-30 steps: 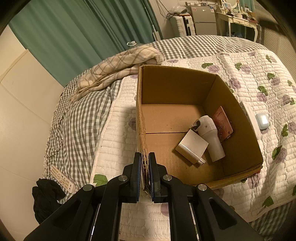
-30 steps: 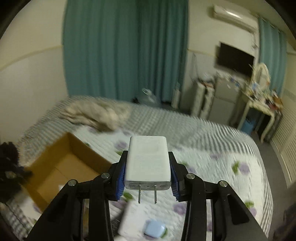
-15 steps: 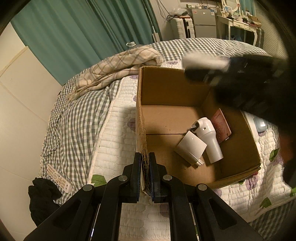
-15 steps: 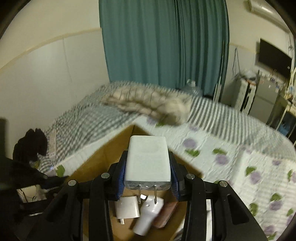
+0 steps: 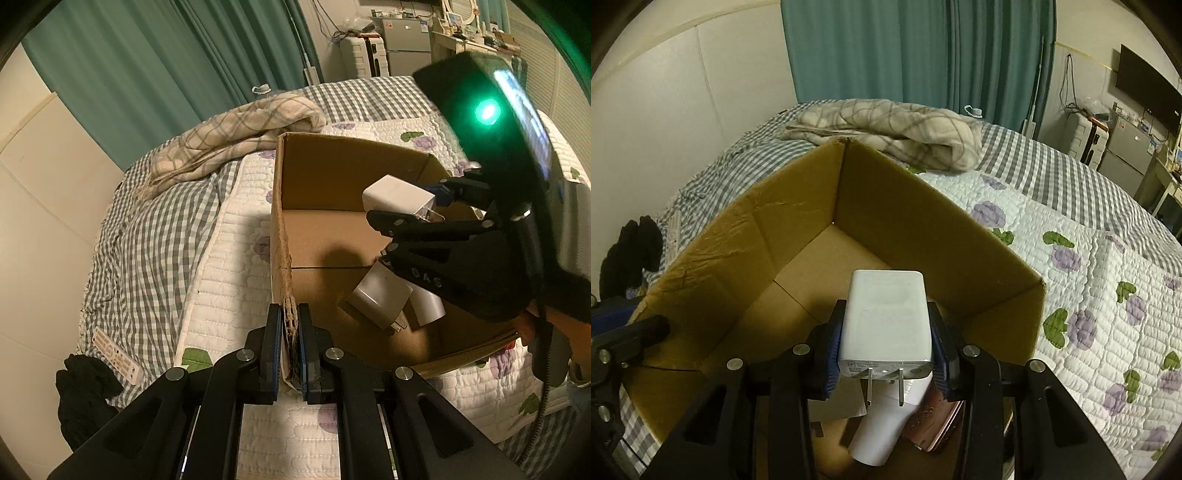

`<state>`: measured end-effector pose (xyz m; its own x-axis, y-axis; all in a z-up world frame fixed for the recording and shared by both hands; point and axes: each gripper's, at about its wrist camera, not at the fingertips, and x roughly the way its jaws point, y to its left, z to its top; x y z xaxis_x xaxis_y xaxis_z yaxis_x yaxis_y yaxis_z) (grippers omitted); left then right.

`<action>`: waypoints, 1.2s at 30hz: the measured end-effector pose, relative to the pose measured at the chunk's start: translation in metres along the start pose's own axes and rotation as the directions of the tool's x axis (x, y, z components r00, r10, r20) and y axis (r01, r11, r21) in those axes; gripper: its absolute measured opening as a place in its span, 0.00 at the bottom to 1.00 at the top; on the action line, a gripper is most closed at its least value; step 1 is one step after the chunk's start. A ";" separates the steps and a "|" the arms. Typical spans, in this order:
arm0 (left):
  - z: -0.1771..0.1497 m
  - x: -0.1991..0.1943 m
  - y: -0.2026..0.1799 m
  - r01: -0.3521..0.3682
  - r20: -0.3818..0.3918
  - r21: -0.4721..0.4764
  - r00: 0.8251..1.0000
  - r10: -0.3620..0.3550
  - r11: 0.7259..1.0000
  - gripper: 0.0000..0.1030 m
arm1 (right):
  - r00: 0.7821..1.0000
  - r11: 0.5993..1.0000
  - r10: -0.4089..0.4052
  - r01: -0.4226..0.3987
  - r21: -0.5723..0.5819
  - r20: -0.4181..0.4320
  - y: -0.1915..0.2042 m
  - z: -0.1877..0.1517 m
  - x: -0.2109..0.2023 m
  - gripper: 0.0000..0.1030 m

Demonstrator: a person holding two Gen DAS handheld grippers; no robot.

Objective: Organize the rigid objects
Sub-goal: 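Lower the white plug adapter into the box and release it, then move the right gripper back toward the remaining items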

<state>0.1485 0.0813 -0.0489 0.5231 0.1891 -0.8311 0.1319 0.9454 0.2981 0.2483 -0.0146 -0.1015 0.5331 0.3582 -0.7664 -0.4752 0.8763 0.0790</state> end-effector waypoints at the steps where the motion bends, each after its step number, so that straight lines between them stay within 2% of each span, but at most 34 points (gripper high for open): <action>1: 0.000 0.000 0.000 0.000 0.000 0.000 1.000 0.000 1.000 0.07 | 1.000 1.000 0.007 -0.007 0.006 0.006 0.000 0.001 -0.003 0.42; 2: 0.000 0.000 0.000 0.001 -0.001 -0.001 1.000 -0.001 1.000 0.07 | 1.000 1.000 0.010 -0.010 0.014 0.027 -0.002 0.003 -0.010 0.51; 3: 0.000 0.000 0.000 0.002 -0.001 -0.001 1.000 -0.002 1.000 0.07 | 0.999 1.000 -0.001 0.000 0.021 0.049 -0.003 0.005 -0.016 0.79; 4: 0.000 0.000 0.000 0.008 -0.002 -0.001 1.000 -0.008 1.000 0.07 | 0.997 0.999 -0.019 0.016 0.031 0.081 -0.005 0.007 -0.025 0.93; 5: -0.001 0.001 0.000 -0.003 -0.001 0.000 1.000 0.003 1.000 0.07 | 0.992 0.999 -0.035 0.030 0.043 0.123 -0.010 0.010 -0.039 0.93; 9: -0.001 0.001 -0.001 -0.003 -0.003 -0.002 1.000 0.003 1.000 0.07 | 0.980 0.996 -0.070 0.058 0.074 0.185 -0.030 0.024 -0.081 0.93; 13: -0.001 0.001 0.000 -0.004 -0.004 0.000 1.000 0.004 1.000 0.07 | 0.957 0.988 -0.144 0.123 0.096 0.253 -0.056 0.032 -0.136 0.93; 21: -0.001 0.001 -0.001 -0.012 -0.006 0.003 1.000 0.012 1.000 0.07 | 0.918 0.968 -0.244 0.212 0.131 0.314 -0.095 0.023 -0.212 0.93; 25: -0.001 0.000 -0.002 -0.013 -0.006 0.005 1.000 0.013 1.000 0.07 | 0.910 0.956 -0.292 0.264 0.132 0.294 -0.107 0.004 -0.220 0.93; 28: -0.001 0.000 -0.001 -0.013 -0.006 0.006 1.000 0.013 1.000 0.07 | 0.917 0.949 -0.307 0.274 0.155 0.255 -0.121 -0.018 -0.212 0.93; 32: -0.001 0.000 -0.001 -0.013 -0.007 0.006 1.000 0.013 1.000 0.07 | 0.929 0.936 -0.334 0.306 0.175 0.158 -0.135 -0.056 -0.177 0.93; 36: -0.001 0.000 -0.001 -0.015 -0.007 0.010 1.000 0.015 1.000 0.07 | 0.945 0.932 -0.323 0.308 0.192 0.055 -0.150 -0.095 -0.137 0.93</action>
<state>0.1475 0.0804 -0.0494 0.5188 0.2054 -0.8299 0.1326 0.9396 0.3155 0.1796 -0.2258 -0.0691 0.6959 0.0729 -0.7144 -0.1447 0.9887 -0.0401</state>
